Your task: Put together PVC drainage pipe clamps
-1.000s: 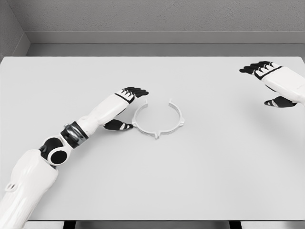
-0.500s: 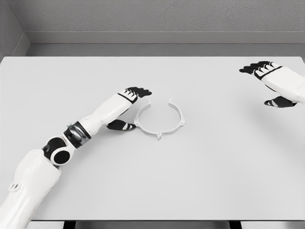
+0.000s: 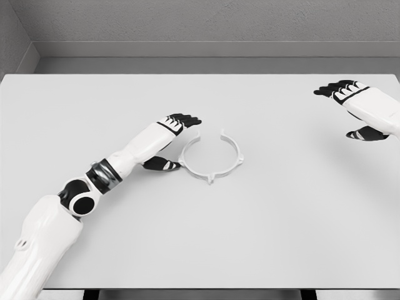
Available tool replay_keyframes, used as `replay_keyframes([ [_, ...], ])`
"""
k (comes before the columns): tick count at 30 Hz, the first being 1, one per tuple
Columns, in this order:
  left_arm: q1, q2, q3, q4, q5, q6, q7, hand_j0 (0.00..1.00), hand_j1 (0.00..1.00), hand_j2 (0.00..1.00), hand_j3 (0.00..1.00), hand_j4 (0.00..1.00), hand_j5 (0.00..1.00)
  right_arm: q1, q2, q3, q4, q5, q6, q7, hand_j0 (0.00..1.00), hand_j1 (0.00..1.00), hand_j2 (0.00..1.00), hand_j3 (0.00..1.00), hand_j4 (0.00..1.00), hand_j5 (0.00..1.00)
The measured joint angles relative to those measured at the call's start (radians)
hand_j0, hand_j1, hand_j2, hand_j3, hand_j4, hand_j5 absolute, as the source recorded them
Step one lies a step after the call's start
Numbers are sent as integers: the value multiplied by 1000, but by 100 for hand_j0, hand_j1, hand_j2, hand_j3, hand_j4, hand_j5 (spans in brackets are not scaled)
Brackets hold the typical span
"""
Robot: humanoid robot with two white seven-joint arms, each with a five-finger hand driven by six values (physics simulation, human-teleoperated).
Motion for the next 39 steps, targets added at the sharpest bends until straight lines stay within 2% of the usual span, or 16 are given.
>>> replay_keyframes([
  [33, -14, -17, 12, 3, -2, 0, 0, 100, 100, 100, 100, 100, 100, 0, 0, 2, 0, 0, 0, 0, 100, 100, 100, 100, 100, 100],
  [39, -37, -5, 16, 52, -3, 0, 0, 100, 100, 100, 100, 100, 100, 0, 0, 2, 0, 0, 0, 0, 100, 100, 100, 100, 100, 100],
])
